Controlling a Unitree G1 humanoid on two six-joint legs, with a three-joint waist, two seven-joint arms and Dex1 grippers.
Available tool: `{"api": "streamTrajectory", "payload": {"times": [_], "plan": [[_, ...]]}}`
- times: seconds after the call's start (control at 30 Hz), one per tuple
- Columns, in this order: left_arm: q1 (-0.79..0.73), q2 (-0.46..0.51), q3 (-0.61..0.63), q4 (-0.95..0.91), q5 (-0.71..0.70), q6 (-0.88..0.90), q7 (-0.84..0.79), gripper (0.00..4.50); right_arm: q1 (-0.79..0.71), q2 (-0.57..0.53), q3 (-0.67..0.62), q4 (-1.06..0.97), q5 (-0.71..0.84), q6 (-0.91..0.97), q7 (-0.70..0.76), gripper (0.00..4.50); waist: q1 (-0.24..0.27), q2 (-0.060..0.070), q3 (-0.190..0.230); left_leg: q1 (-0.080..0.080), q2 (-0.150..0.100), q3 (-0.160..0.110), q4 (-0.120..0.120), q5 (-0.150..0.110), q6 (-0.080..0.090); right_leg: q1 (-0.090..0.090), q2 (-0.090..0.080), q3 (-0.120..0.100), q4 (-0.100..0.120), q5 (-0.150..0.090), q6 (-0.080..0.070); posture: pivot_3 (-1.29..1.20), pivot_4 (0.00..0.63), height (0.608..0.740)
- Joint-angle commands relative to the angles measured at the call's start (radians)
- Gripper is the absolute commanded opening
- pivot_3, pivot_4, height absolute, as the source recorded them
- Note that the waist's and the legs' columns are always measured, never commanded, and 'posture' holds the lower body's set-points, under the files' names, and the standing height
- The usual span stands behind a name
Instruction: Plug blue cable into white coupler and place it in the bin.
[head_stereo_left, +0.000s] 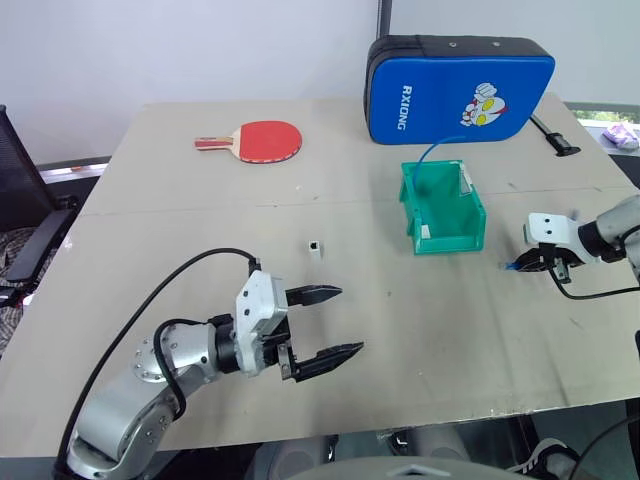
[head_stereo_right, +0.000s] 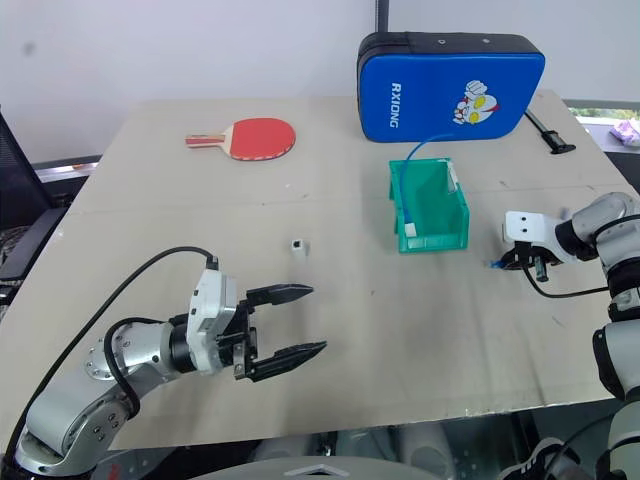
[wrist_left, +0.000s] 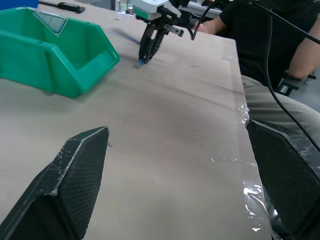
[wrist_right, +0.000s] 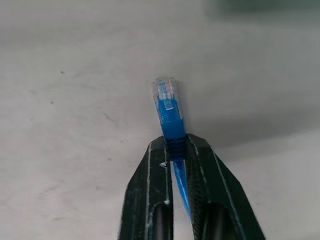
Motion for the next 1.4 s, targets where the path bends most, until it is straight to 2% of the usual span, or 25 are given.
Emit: {"api": "streamTrajectory", "payload": {"times": [0.03,0.13,0.23,0.3,0.4,0.5,0.53,0.63,0.67,0.7,0.73,0.8,1.03,1.17,1.4], "plan": [[0.012,-0.005,0.023,-0.028,0.002,-0.025,0.013,4.5,0.098,-0.016,-0.044,-0.287,0.109,0.19,0.11,0.1,0.003,0.001,0.0,0.0,0.0,-0.001,0.0,0.0,0.0,0.0,0.0,-0.001,0.001,0.0,0.0,0.0,0.15,0.74],[0.008,-0.021,-0.006,0.031,0.08,-0.076,0.025,4.5,0.266,-0.023,-0.055,-0.77,0.187,0.518,0.069,0.1,0.009,0.002,0.0,-0.002,0.001,-0.003,-0.001,0.0,0.0,-0.002,-0.001,-0.001,0.001,0.0,0.0,0.0,0.15,0.74],[-0.019,-0.02,-0.057,0.107,0.163,-0.124,0.005,4.5,0.342,0.035,-0.009,-1.075,0.172,0.777,-0.042,0.1,0.007,0.004,0.001,-0.004,0.002,-0.004,-0.002,0.0,0.0,-0.005,-0.001,-0.003,0.002,0.001,0.002,0.0,0.15,0.74],[-0.05,-0.015,-0.083,0.157,0.201,-0.135,-0.009,4.5,0.355,0.093,0.063,-1.178,0.128,0.878,-0.102,0.1,0.007,0.004,0.001,-0.004,0.002,-0.004,-0.002,0.0,0.0,-0.005,0.0,-0.004,0.002,0.0,0.0,0.0,0.15,0.74],[-0.086,-0.004,-0.093,0.213,0.211,-0.146,-0.049,4.5,0.329,0.188,0.152,-1.232,0.1,0.986,-0.179,0.1,0.008,0.004,0.001,-0.004,0.002,-0.004,-0.002,0.0,0.0,-0.005,0.001,-0.004,0.002,0.0,0.0,0.0,0.15,0.74],[-0.112,-0.002,-0.102,0.259,0.235,-0.173,-0.083,4.5,0.308,0.238,0.201,-1.185,0.068,0.952,-0.238,0.1,0.007,0.003,0.0,-0.004,0.001,-0.002,-0.001,0.0,0.0,-0.005,0.0,-0.004,0.002,0.0,0.0,0.0,0.15,0.74],[-0.12,-0.004,-0.107,0.271,0.242,-0.176,-0.086,4.5,0.307,0.25,0.197,-1.172,0.078,0.937,-0.25,0.4,0.006,0.001,0.0,-0.004,0.0,-0.002,-0.001,0.0,0.0,-0.005,0.0,-0.003,0.001,0.0,0.0,0.0,0.15,0.74],[-0.158,-0.023,-0.148,0.299,0.264,-0.196,-0.107,4.5,0.359,0.248,0.106,-1.201,0.153,0.906,-0.269,1.26,0.008,0.0,-0.001,-0.004,0.0,-0.002,-0.001,0.0,0.0,-0.005,0.0,-0.003,0.001,0.0,0.0,0.0,0.15,0.74],[-0.171,-0.03,-0.163,0.308,0.274,-0.202,-0.112,4.5,0.382,0.251,0.061,-1.226,0.189,0.908,-0.279,1.94,0.009,0.0,-0.001,-0.005,0.0,-0.002,-0.001,0.0,0.0,-0.005,0.0,-0.004,0.001,0.0,0.0,0.0,0.15,0.74],[-0.183,-0.036,-0.174,0.317,0.282,-0.205,-0.116,4.5,0.406,0.249,0.021,-1.256,0.226,0.906,-0.279,2.15,0.011,0.0,-0.001,-0.005,0.0,-0.003,-0.001,0.0,0.0,-0.005,0.0,-0.004,0.001,0.0,0.0,0.0,0.15,0.74],[-0.199,-0.042,-0.184,0.331,0.288,-0.206,-0.118,4.5,0.439,0.245,-0.028,-1.298,0.27,0.895,-0.279,2.75,0.015,0.0,0.0,-0.006,0.0,-0.003,-0.002,0.0,0.0,-0.005,-0.001,-0.004,0.0,0.0,0.0,0.0,0.15,0.74],[-0.232,-0.055,-0.201,0.37,0.306,-0.216,-0.126,4.5,0.508,0.234,-0.127,-1.385,0.346,0.908,-0.295,3.49,0.016,0.001,0.0,-0.009,0.0,-0.004,-0.002,0.0,0.0,-0.007,-0.001,-0.005,0.0,0.001,0.002,0.0,0.15,0.74],[-0.318,-0.091,-0.235,0.449,0.321,-0.201,-0.147,4.5,0.753,0.212,-0.391,-1.632,0.492,0.917,-0.418,3.49,0.018,0.001,0.0,-0.014,0.0,-0.004,-0.001,0.0,0.0,-0.011,0.0,-0.006,0.0,0.002,0.005,0.0,0.15,0.74],[-0.356,-0.093,-0.274,0.472,0.338,-0.175,-0.172,4.5,0.952,0.217,-0.561,-1.746,0.53,0.896,-0.489,3.49,0.021,0.001,0.0,-0.014,0.0,-0.005,-0.001,0.0,0.0,-0.011,0.0,-0.006,0.0,0.002,0.005,0.0,0.15,0.74],[-0.465,-0.119,-0.327,0.583,0.395,-0.183,-0.199,4.5,1.231,0.245,-0.688,-1.861,0.542,0.795,-0.55,3.49,0.03,0.0,0.0,-0.014,-0.001,-0.004,0.0,0.0,0.0,-0.011,0.002,-0.005,0.0,-0.002,0.007,0.0,0.15,0.74]]}}
